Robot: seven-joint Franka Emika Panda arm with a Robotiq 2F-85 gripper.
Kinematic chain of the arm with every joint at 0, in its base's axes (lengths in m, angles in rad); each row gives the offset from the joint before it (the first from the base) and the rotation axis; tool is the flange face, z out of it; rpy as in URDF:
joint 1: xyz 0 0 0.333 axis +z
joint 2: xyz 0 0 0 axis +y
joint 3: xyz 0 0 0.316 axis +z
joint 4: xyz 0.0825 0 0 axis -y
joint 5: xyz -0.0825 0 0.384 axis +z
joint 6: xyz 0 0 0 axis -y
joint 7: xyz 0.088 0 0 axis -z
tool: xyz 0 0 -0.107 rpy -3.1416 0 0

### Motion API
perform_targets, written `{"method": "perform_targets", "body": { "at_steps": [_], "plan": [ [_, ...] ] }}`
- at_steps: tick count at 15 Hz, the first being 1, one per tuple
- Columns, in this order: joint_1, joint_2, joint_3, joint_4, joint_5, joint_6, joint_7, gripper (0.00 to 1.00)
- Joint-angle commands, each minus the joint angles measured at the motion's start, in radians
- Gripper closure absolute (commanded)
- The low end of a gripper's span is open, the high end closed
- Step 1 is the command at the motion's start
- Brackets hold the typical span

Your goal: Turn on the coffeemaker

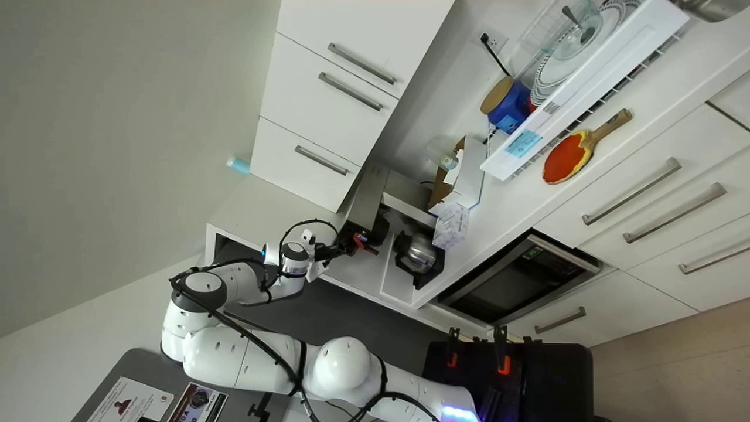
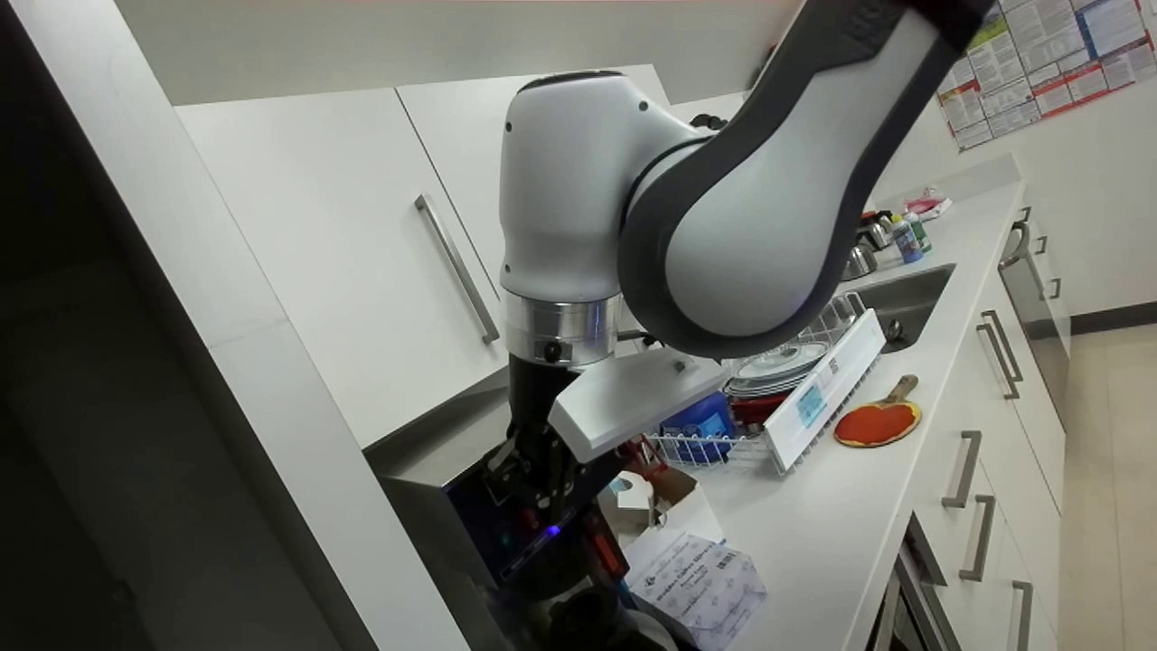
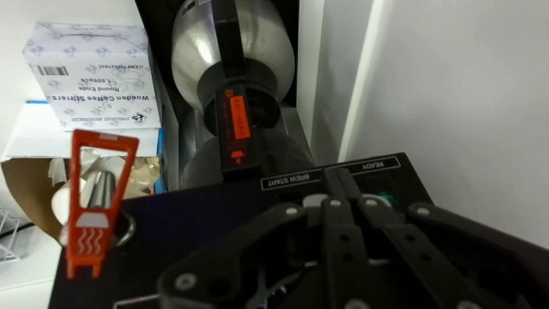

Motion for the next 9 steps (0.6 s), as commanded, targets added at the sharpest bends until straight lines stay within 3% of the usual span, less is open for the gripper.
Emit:
{"method": "perform_targets", "body": {
  "at_steps": [1,9],
  "plan": [
    [-0.023,0.048,0.018,0.040,-0.043,0.024,0.038,1.00],
    [-0.033,0.064,0.022,0.054,-0.094,0.037,0.058,1.00]
  ]
}}
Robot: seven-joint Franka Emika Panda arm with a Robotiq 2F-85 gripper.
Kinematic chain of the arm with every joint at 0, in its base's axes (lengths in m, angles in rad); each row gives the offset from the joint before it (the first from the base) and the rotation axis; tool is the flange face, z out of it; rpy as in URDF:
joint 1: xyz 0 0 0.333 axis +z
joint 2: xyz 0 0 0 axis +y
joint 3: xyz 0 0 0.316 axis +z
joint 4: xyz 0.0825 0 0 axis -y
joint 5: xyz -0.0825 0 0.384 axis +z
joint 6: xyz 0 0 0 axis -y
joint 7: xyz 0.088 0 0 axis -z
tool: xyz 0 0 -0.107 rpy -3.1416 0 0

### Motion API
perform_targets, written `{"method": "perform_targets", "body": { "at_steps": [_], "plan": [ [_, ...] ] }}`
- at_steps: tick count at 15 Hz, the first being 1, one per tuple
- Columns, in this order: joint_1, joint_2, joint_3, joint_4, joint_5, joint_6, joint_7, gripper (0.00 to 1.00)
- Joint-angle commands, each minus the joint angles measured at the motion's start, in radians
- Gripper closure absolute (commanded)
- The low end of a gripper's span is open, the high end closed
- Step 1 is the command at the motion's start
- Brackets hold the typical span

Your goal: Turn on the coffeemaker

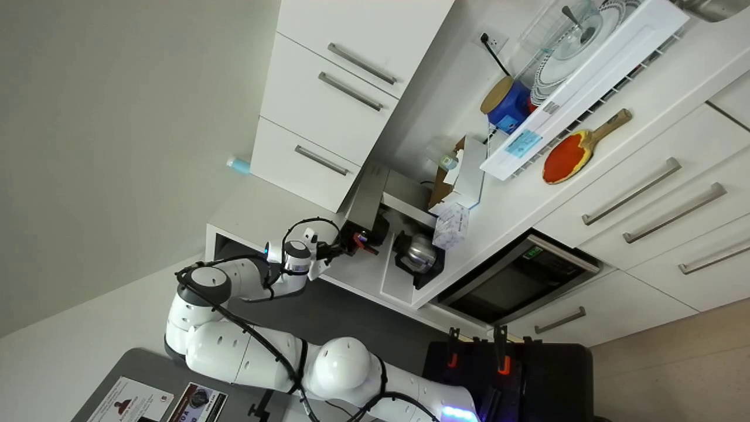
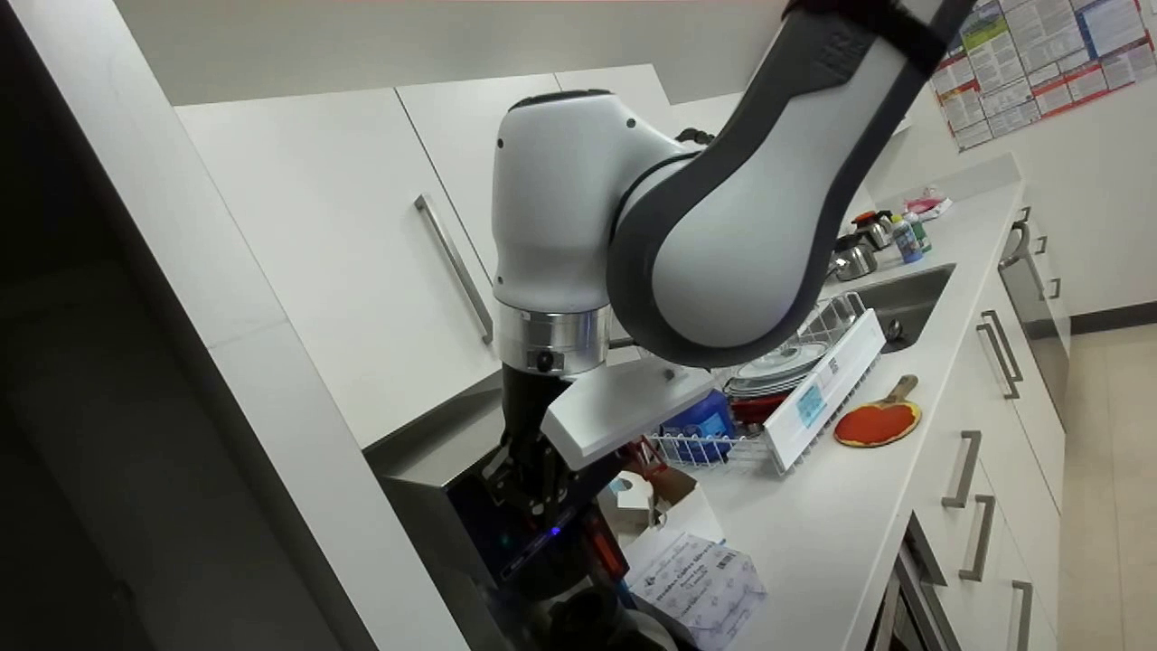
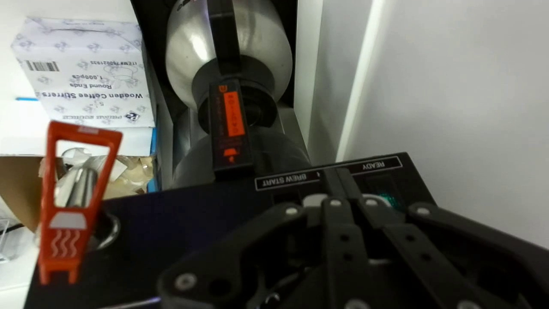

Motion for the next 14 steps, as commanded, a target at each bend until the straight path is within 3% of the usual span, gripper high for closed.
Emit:
{"method": "perform_targets", "body": {
  "at_steps": [1,14],
  "plan": [
    [-0.031,0.018,0.023,0.024,-0.086,0.042,0.064,1.00],
    [-0.072,-0.001,0.069,0.043,-0.603,0.049,0.406,1.00]
  ]
}}
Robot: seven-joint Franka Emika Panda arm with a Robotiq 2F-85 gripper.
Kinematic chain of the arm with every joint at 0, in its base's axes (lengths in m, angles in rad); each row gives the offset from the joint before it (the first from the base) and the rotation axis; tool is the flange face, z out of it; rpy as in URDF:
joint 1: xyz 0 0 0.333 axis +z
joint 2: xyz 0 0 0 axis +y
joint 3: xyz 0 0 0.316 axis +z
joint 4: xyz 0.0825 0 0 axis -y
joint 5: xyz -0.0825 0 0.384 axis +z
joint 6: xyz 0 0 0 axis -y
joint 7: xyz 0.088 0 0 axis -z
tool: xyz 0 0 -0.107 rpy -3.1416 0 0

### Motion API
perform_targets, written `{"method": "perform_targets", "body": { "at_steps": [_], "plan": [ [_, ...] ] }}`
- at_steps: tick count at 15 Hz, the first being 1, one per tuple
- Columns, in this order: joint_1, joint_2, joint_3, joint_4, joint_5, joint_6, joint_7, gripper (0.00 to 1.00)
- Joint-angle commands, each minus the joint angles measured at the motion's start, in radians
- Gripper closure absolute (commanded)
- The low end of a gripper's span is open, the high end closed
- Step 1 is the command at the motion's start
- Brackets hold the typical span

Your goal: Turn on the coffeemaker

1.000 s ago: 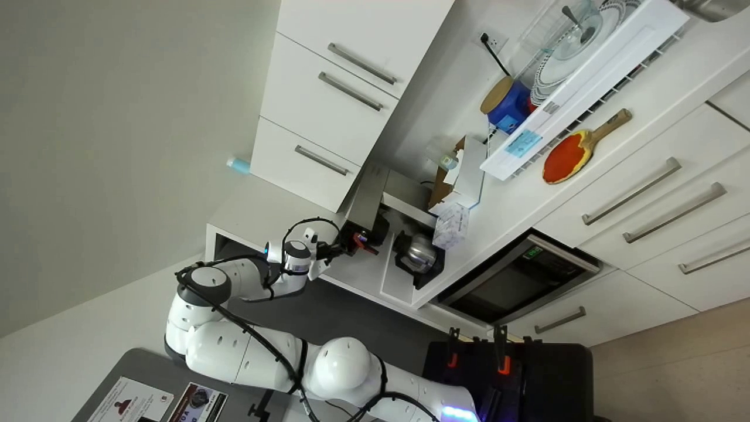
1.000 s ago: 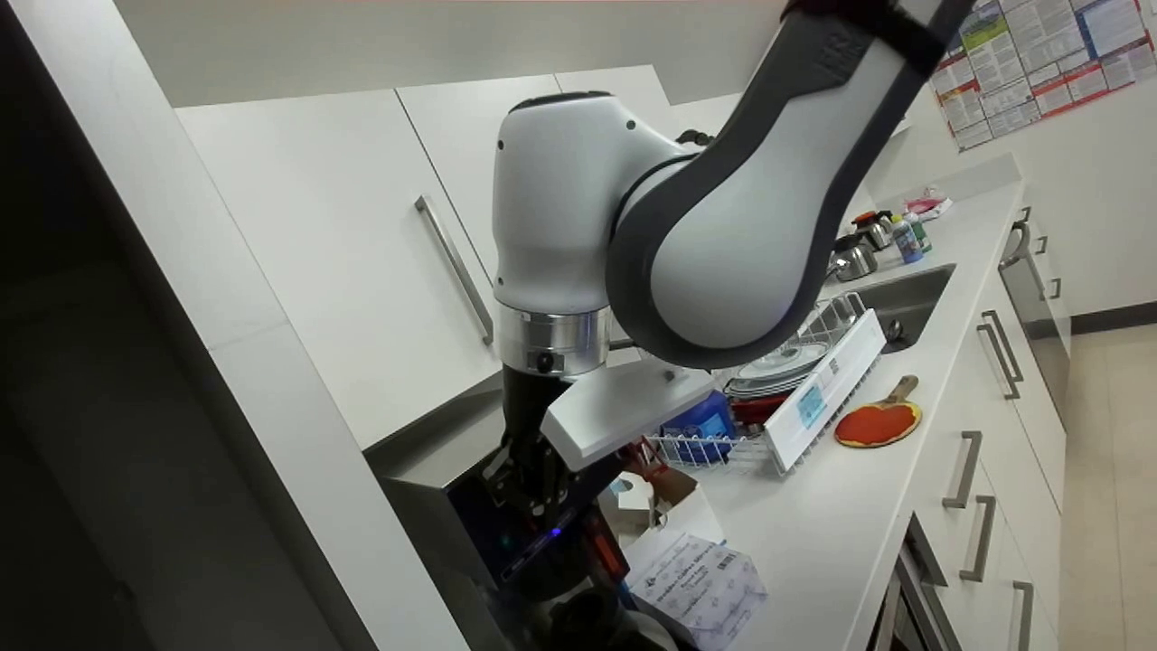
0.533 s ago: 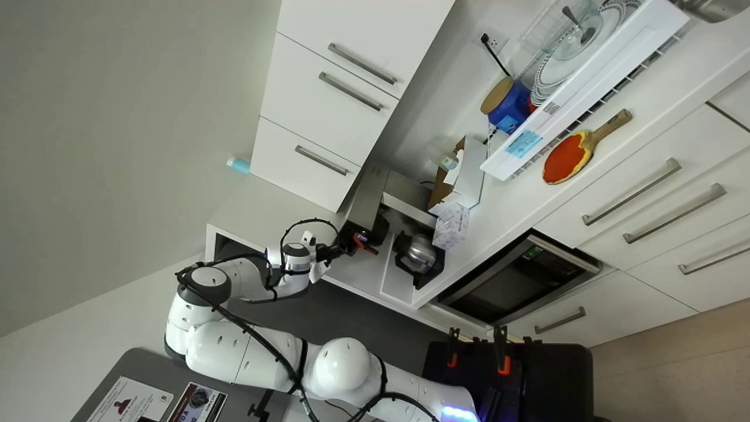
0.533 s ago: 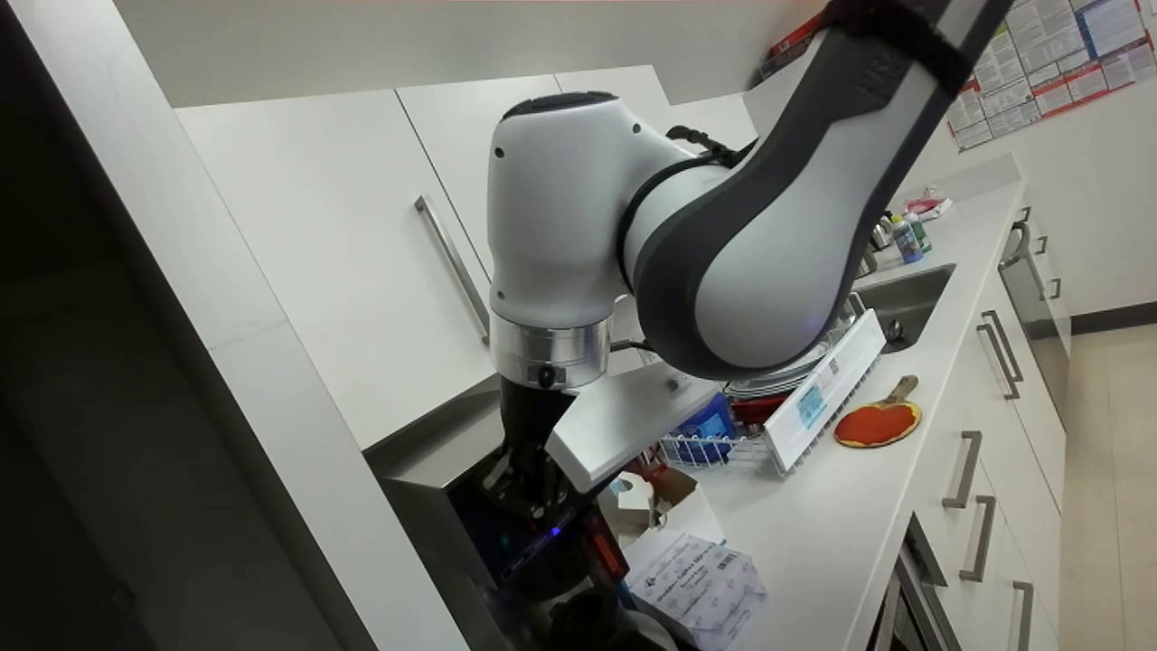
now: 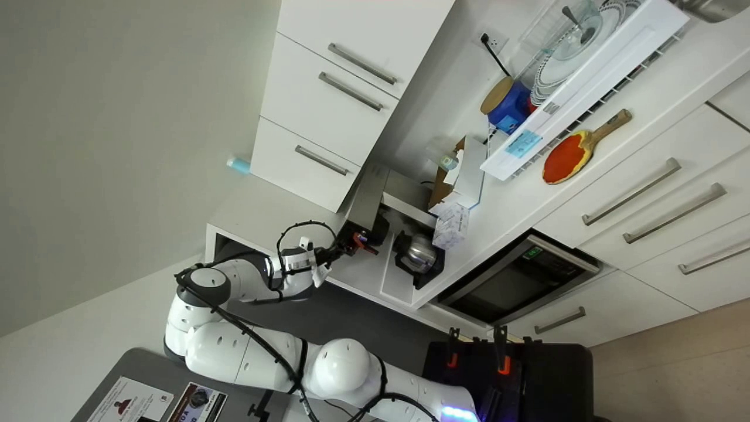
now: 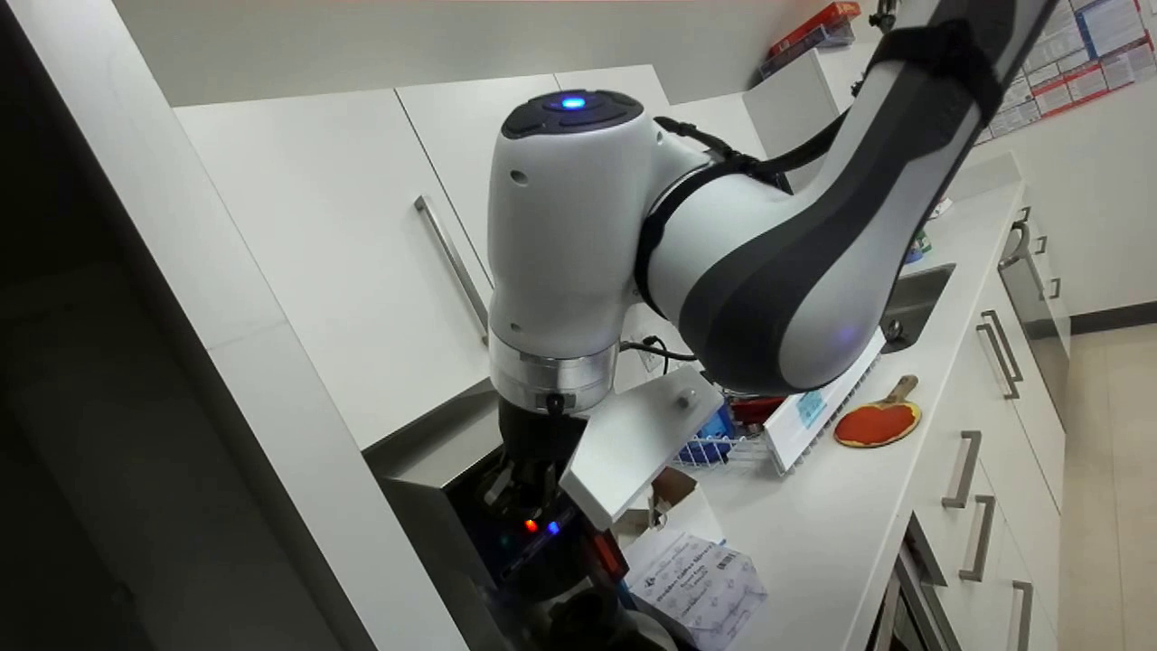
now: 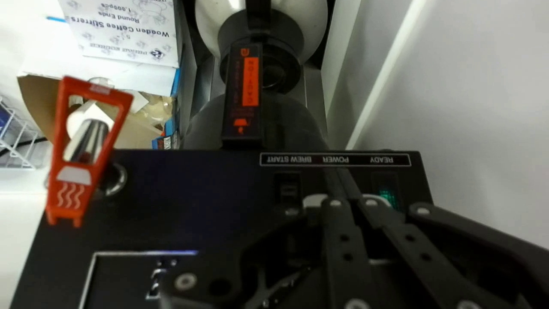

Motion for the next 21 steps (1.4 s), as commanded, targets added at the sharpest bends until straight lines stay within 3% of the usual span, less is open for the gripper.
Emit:
{"method": "perform_targets", "body": {
  "at_steps": [1,3,6,10,14,17,21],
  "plan": [
    [-0.039,0.005,0.018,0.049,-0.138,0.045,0.087,1.00],
    [-0.033,0.013,0.014,0.056,-0.181,0.040,0.115,1.00],
    [0.008,0.015,0.000,0.043,-0.101,0.025,0.076,1.00],
    [0.135,-0.022,-0.047,0.008,0.232,-0.014,-0.108,1.00],
    [0.211,-0.096,-0.063,-0.005,0.532,-0.164,-0.241,1.00],
    [0.206,-0.163,-0.060,-0.007,0.598,-0.304,-0.228,1.00],
    [0.202,-0.209,-0.066,0.001,0.638,-0.400,-0.239,1.00]
  ]
}}
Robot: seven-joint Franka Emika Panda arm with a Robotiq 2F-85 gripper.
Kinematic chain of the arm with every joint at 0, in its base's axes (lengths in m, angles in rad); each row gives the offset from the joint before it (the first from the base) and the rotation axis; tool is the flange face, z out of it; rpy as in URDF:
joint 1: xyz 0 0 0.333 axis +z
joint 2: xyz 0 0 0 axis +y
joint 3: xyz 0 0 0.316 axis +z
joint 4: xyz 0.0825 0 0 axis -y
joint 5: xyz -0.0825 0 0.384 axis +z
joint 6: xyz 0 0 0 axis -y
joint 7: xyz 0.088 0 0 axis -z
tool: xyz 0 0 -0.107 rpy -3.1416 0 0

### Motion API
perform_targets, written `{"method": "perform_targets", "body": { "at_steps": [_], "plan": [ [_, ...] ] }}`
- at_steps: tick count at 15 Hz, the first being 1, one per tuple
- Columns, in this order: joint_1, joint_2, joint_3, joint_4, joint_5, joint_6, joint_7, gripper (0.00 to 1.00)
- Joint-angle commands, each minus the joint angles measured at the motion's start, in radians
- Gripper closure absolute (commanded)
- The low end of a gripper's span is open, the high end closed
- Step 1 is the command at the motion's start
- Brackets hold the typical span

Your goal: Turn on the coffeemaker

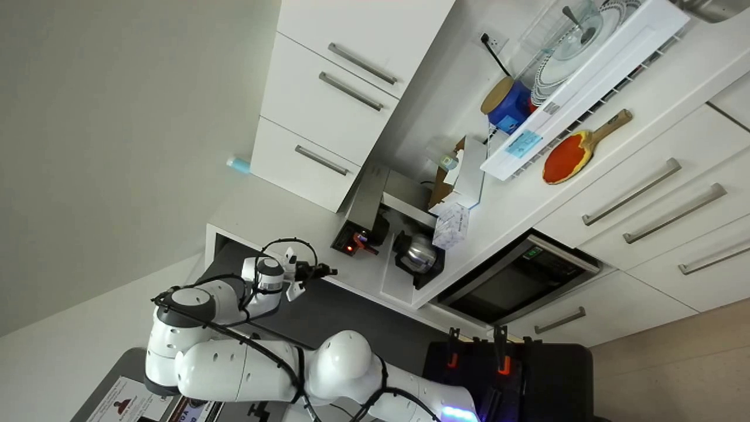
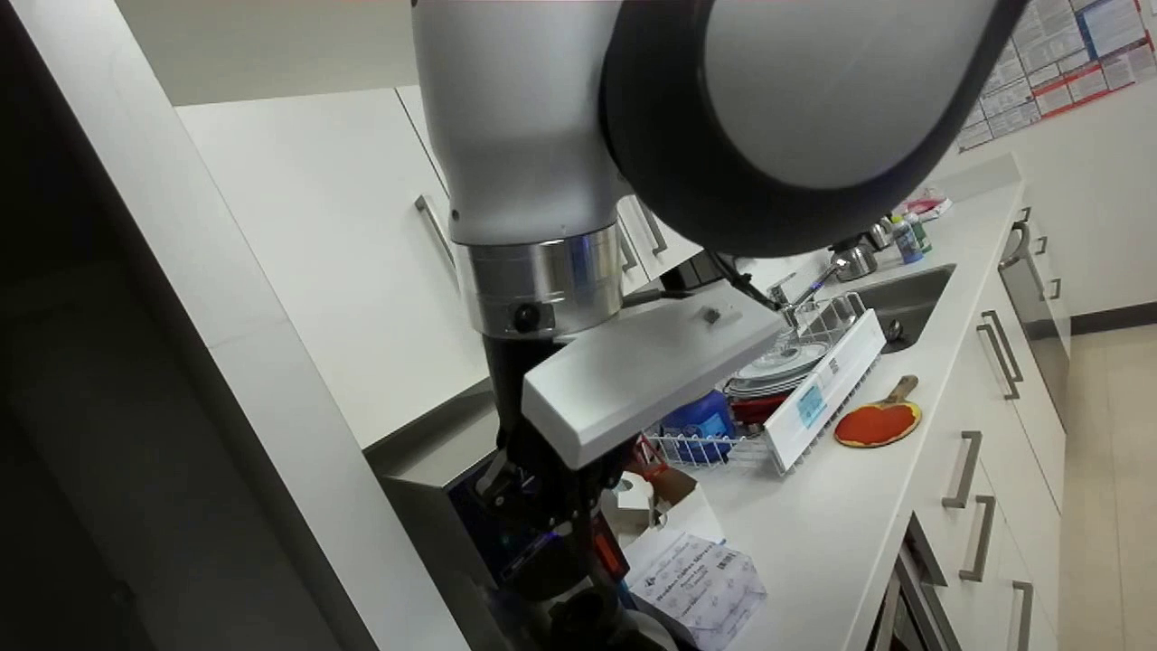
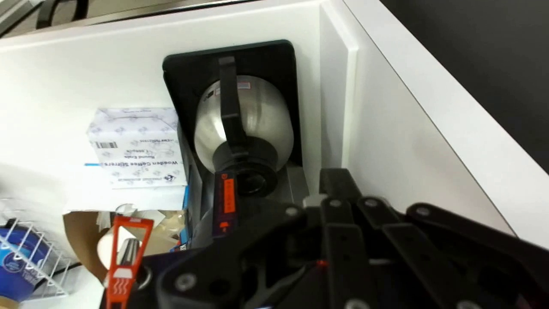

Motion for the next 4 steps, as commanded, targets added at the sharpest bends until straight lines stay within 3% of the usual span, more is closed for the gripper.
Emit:
{"method": "perform_targets", "body": {
  "at_steps": [1,4],
  "plan": [
    [0.004,-0.055,-0.018,-0.007,0.044,-0.078,-0.025,1.00],
    [0.005,-0.066,-0.023,-0.004,0.055,-0.111,-0.029,1.00]
  ]
}}
